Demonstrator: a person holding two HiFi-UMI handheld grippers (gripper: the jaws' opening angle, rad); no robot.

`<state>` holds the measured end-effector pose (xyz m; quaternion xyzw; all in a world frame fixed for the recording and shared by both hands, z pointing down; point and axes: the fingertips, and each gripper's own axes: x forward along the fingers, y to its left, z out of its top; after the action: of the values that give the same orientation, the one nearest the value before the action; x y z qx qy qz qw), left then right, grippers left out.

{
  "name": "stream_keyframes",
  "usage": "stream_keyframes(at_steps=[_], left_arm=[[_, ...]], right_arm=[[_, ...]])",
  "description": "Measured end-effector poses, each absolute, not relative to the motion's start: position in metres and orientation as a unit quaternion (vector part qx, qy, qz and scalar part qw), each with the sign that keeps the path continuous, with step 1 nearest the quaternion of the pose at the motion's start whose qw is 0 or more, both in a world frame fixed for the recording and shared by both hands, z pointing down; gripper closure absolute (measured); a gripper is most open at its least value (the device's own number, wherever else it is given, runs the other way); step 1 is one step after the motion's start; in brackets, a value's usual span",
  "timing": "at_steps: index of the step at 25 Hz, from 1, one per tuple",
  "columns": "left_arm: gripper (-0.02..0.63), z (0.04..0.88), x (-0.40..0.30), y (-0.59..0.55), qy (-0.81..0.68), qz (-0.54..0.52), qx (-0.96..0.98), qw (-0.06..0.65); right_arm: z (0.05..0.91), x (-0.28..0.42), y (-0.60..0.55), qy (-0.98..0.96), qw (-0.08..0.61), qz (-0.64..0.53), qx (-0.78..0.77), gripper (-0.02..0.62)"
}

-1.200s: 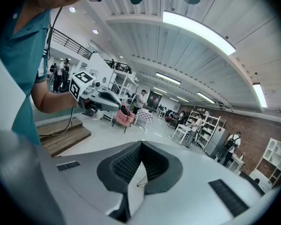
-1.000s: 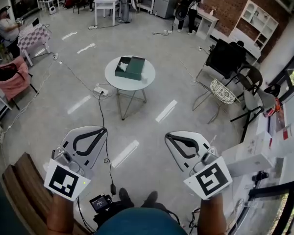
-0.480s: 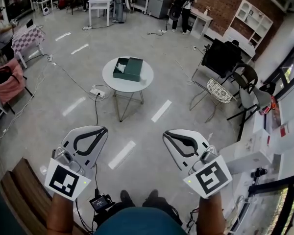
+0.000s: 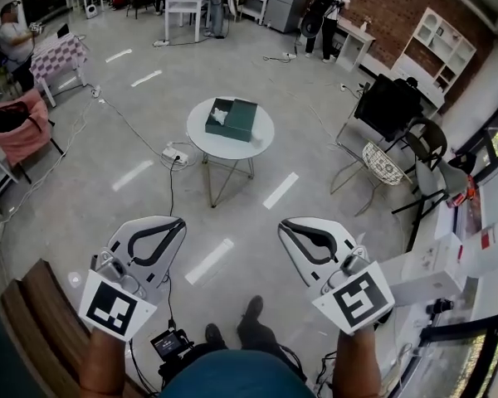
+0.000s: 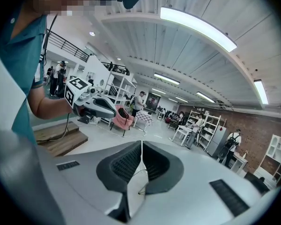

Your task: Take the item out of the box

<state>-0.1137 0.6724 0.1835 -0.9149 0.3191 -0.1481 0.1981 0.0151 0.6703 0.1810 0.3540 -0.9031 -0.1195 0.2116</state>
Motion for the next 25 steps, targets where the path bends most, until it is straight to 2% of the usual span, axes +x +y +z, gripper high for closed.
stream_keyframes(at_steps=[11, 25], left_arm=[[0.583, 0.179, -0.111, 0.629, 0.355, -0.161, -0.902, 0.188], [0.583, 0.189, -0.024, 0.555, 0.378, -0.184, -0.889, 0.182]], right_arm=[[0.179, 0.015, 0.615, -0.921, 0.192, -0.116, 0.319, 0.555], [0.191, 0.095, 0.531, -0.937, 0.176, -0.108, 0.283, 0.555]])
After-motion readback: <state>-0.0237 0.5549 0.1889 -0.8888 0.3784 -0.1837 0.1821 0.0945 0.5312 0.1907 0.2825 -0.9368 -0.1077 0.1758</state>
